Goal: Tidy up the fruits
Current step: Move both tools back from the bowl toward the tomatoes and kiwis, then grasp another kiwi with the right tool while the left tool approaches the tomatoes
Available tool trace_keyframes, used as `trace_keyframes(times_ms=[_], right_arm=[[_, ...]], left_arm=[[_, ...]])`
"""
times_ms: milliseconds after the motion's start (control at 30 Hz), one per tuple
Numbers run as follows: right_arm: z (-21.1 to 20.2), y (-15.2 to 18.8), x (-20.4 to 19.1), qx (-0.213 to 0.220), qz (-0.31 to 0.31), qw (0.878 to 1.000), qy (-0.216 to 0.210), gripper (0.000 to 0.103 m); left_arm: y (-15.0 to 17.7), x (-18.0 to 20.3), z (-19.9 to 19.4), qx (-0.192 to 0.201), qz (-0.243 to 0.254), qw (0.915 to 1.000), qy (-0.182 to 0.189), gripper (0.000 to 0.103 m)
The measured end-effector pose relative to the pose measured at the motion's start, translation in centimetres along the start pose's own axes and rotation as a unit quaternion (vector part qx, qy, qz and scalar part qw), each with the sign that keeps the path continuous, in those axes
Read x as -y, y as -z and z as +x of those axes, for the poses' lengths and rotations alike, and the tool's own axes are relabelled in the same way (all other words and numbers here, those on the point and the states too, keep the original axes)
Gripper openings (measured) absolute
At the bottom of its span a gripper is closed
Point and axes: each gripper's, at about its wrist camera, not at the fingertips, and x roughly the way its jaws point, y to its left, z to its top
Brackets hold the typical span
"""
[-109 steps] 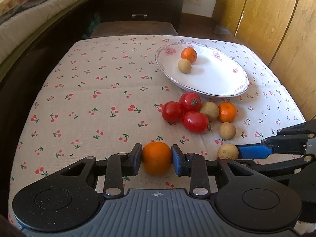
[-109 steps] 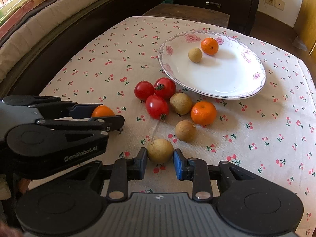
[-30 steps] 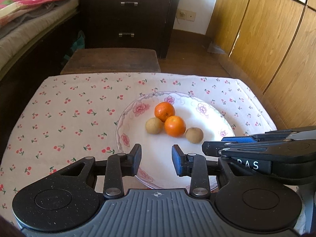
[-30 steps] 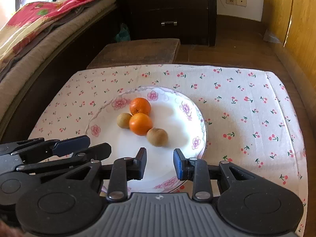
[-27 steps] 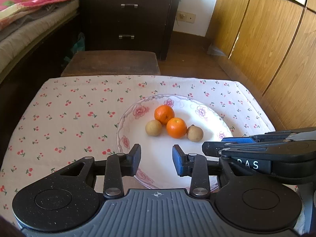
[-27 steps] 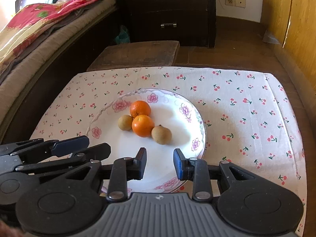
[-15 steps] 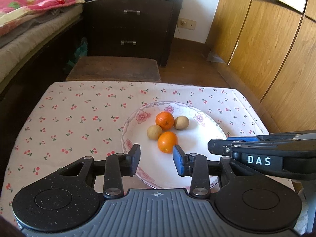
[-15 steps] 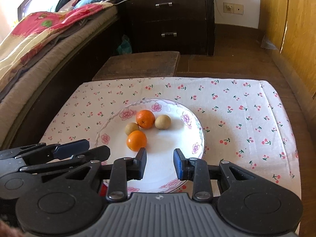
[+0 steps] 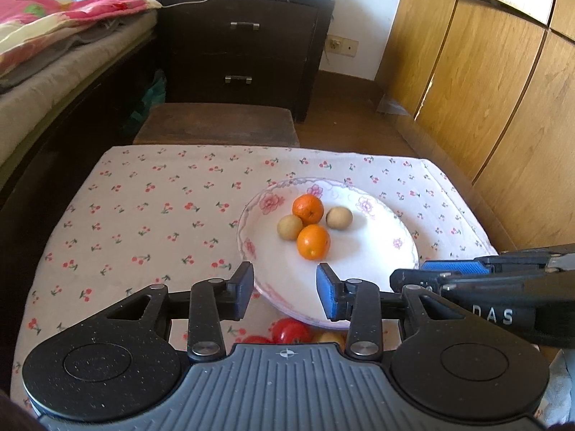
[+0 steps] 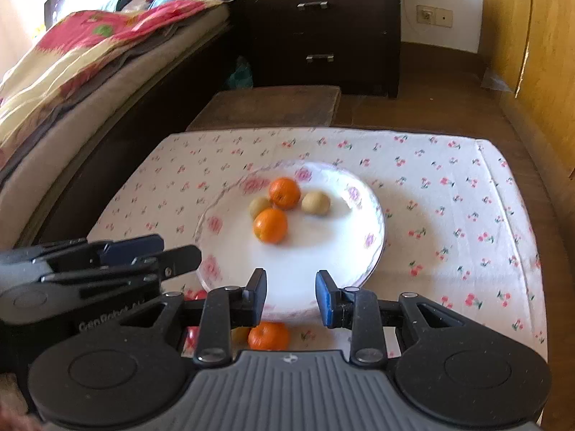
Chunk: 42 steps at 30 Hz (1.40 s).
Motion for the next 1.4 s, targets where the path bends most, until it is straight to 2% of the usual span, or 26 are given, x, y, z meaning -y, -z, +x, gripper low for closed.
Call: trace_keyframes(times_ms=[433,1067,1167,1400], right_arm=[[0.9,3.7,-2.0,-0.044,-0.011,0.999,-0.015,0.031],[4.1,4.9,-3.2,-0.088,-0.018,0.996,-0.025,0.031],[4.2,4.9,-3.2,-0.087,-0.018,0.996,-0.025,0.028],[3.7,4.9,-2.5,-0.087,-0.011,0.996,-0.026,0.027]], left_arm=[[1.9,-0.7,-1.2,-0.014,-0.005,0.9999,0.007,0.050],[2.7,-1.5,-1.3,-0.027,-0.016,0.9995,0.007,0.053],[2.9,-1.7,-1.1,-0.032,-0.019,0.9993,0.007,0.053],[3.2,-2.3,0.0,-0.054,-0.033,0.9979,0.016,0.053]])
